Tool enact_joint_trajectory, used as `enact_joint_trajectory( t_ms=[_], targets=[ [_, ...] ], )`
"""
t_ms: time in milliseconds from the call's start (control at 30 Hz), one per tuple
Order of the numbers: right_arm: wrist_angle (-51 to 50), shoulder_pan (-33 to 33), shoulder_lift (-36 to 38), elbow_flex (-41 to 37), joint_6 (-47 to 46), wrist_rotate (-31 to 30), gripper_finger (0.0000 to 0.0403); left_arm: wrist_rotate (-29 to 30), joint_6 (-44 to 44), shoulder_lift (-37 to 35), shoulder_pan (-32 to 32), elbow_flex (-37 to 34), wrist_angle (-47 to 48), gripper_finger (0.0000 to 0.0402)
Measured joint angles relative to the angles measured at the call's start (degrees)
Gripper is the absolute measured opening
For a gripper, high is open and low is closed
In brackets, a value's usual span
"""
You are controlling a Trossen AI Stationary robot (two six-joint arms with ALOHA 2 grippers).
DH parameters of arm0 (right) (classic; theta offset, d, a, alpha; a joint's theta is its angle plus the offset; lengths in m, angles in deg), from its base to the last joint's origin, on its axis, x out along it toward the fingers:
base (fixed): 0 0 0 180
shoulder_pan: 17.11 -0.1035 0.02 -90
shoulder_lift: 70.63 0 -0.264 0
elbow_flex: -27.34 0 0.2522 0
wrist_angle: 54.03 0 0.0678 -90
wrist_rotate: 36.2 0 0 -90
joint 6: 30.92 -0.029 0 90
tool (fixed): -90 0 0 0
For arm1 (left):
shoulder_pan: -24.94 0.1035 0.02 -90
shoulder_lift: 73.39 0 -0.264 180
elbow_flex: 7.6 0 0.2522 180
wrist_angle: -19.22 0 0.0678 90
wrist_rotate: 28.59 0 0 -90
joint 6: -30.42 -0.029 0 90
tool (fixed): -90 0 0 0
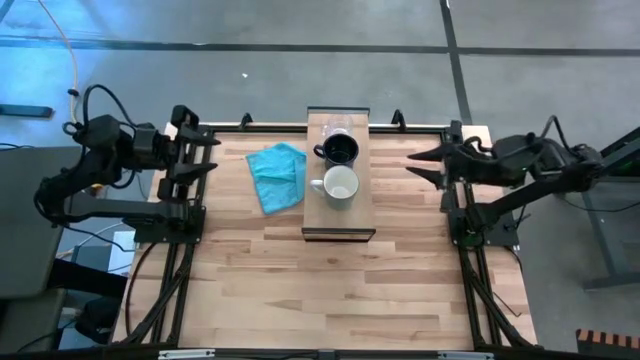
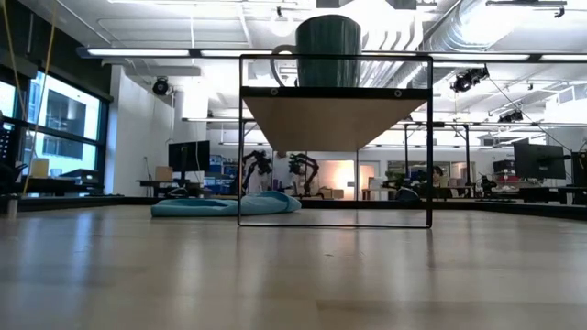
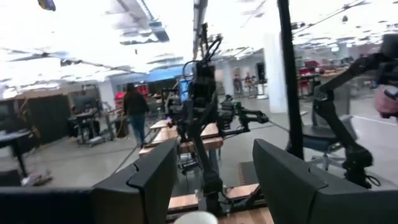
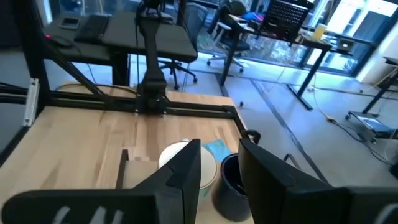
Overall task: Stack small to large cups/mugs on shelf
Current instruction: Return to Home Position
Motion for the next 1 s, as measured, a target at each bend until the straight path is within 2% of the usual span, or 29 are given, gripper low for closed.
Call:
enact_joint_trajectory(
  t_ms=[100, 267, 433, 567, 767, 1000],
  targets=[
    [1.77, 0.0, 2.01, -2.24, 0.01, 0.78, 0.0101, 2.35, 0.98, -1.0, 0.0, -1.5, 0.02, 0.0202],
    [11.18, 0.0, 8.17, -11.4, 0.13, 3.9, 0.0101, 3.18, 1.17, -1.69, 0.02, -3.48, -1.72, 0.0198],
    [22.26, 0.38, 16.31, -20.73, 0.59, 13.95, 0.0101, 0.43, 1.32, -2.46, 0.02, -7.12, -10.05, 0.0199],
    [27.57, 1.0, 22.36, -25.32, -0.44, 22.15, 0.0101, 0.25, 3.81, -3.15, 0.02, -10.8, -15.97, 0.0199],
    [31.17, 1.11, 28.32, -29.66, -2.66, 25.8, 0.0101, -2.26, 8.67, -3.07, 0.02, -16.13, -23.48, 0.02],
    [30.76, 1.14, 30.49, -32.05, -5.21, 30.23, 0.0101, -5.54, 12.44, -3.11, 0.02, -19.8, -28.21, 0.02]
  ],
)
